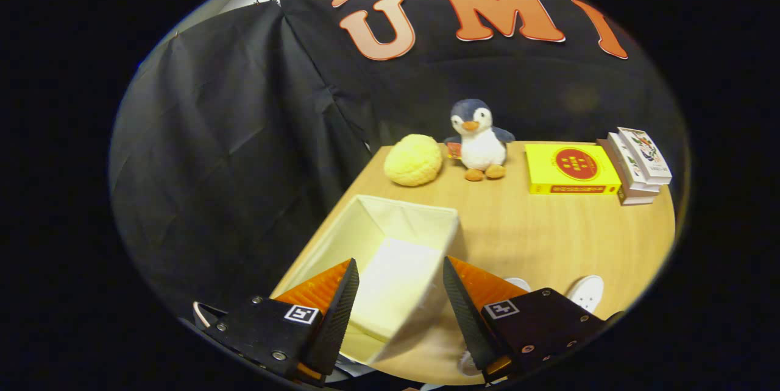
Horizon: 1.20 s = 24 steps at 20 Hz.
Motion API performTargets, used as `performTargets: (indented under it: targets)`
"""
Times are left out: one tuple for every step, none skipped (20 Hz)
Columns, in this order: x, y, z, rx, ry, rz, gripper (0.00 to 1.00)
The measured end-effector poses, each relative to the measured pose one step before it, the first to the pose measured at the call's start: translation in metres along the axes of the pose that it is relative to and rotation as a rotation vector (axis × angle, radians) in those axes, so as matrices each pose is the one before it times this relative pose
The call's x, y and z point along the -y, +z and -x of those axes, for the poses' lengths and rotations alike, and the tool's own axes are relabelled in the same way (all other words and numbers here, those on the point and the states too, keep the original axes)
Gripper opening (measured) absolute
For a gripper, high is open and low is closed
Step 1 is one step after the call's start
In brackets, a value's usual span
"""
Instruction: Open the storage box then place both shoes into the box .Put the left shoe in first, then the right shoe, with the right side of both shoes facing outward in a uniform manner.
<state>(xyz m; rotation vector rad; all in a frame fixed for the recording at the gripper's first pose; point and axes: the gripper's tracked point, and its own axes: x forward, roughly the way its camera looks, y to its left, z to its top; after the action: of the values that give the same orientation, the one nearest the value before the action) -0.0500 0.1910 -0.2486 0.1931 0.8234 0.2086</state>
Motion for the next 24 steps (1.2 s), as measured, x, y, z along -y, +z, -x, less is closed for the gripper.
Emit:
performTargets:
  targets:
    - [0.01928,-0.01698,0.00388,-0.01758,-0.04573,0.02092,0.83]
    - [0.01895,-0.01723,0.00226,-0.02257,-0.04306,0.01943,0.83]
    - [0.01715,-0.01869,0.00009,-0.02599,-0.0339,0.01801,0.83]
    - [0.01466,-0.01714,-0.00077,-0.0269,-0.0233,0.01175,0.83]
    - [0.01004,-0.0199,-0.00086,-0.03714,-0.01363,0.00632,0.83]
    - [0.01042,-0.01813,-0.00133,-0.02759,-0.0203,0.0006,0.8]
    - [0.00646,-0.01512,0.00103,-0.02068,-0.01784,-0.00014,0.8]
    - [0.00776,-0.01366,-0.00176,-0.02452,-0.01662,0.0044,0.78]
    - [0.00555,-0.00997,-0.00473,-0.01739,-0.0137,0.00919,0.78]
    - [0.00297,-0.00909,-0.00333,-0.02016,-0.00286,0.02184,0.77]
    - [0.00088,-0.00872,-0.0046,-0.02506,0.00409,0.02679,0.77]
    - [-0.00012,-0.00775,-0.00288,-0.01822,0.00187,0.02773,0.74]
    - [-0.00052,-0.00721,-0.00459,-0.01633,0.00389,0.0235,0.74]
    - [0.00058,-0.00589,-0.00357,-0.02106,-0.00241,0.01959,0.71]
    - [-0.00045,-0.00379,-0.00405,-0.00736,0.00003,0.01504,0.7]
    - [-0.00078,-0.00198,-0.00449,-0.00503,-0.00095,0.01259,0.69]
    - [0.00069,-0.00234,-0.00436,-0.00749,-0.00904,0.01161,0.69]
    - [0.00263,-0.00105,-0.00463,-0.00492,-0.01586,0.01781,0.68]
    - [0.00317,-0.00006,-0.00337,-0.00576,-0.02069,0.02769,0.68]
    - [0.00064,0.00262,-0.00305,0.00957,-0.01957,0.02605,0.62]
    - [-0.00003,0.00134,-0.00379,0.01521,-0.01422,0.02019,0.6]
    - [-0.00204,0.00186,-0.0013,0.02188,-0.00545,0.01468,0.55]
    - [-0.00088,0.00189,-0.00125,0.02199,-0.00613,0.00038,0.53]
    - [-0.00001,0.00265,-0.00146,0.02375,-0.00818,-0.00915,0.46]
